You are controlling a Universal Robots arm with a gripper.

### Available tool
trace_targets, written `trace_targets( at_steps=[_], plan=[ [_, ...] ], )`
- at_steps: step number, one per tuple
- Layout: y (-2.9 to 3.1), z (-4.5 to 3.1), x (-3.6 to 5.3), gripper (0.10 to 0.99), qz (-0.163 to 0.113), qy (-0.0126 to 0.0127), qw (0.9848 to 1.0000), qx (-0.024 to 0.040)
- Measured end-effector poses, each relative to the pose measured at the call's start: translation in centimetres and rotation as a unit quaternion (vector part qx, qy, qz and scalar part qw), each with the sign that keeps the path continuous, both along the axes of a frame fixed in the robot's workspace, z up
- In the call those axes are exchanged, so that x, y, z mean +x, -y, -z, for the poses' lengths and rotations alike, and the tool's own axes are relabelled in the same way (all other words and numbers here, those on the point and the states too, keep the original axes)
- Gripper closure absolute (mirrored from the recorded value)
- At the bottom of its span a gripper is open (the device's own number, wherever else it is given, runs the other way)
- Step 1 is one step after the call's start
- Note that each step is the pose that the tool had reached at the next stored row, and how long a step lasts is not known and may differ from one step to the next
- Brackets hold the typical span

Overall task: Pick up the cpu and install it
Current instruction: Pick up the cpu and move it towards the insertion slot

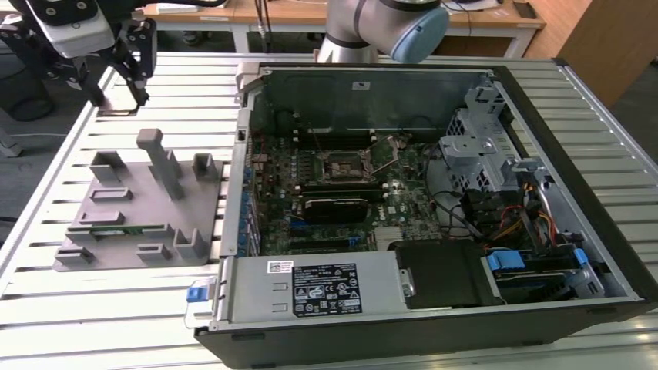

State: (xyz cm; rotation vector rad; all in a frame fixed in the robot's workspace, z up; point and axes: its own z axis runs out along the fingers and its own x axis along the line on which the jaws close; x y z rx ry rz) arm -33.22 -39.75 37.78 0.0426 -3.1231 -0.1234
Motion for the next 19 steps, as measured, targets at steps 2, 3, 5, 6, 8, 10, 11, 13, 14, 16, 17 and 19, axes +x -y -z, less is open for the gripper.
trace_targets(
  at_steps=[2,3,5,6,8,10,11,13,14,16,17,19],
  plan=[
    [-0.01,0.0,0.26,0.557,0.0,0.0,1.0,0.0],
    [-0.01,0.0,0.4,0.557,0.0,0.0,1.0,0.0],
    [-0.02,0.0,0.66,0.557,0.0,0.0,1.0,0.0],
    [-0.02,0.0,0.79,0.557,0.0,0.0,1.0,0.0],
    [-0.03,0.0,1.05,0.557,0.0,0.0,1.0,0.0],
    [-0.04,0.0,1.3,0.557,0.0,0.0,1.0,0.0],
    [-0.04,0.0,1.43,0.557,0.0,0.0,1.0,0.0],
    [-0.05,0.0,1.68,0.557,0.0,0.0,1.0,0.0],
    [-0.06,0.0,1.8,0.557,0.0,0.0,1.0,0.0],
    [-0.06,0.0,2.07,0.557,0.0,0.0,1.0,0.0],
    [-0.07,0.0,2.2,0.557,0.0,0.0,1.0,0.0],
    [-0.08,0.0,2.48,0.557,0.0,0.0,1.0,0.0]
  ],
)
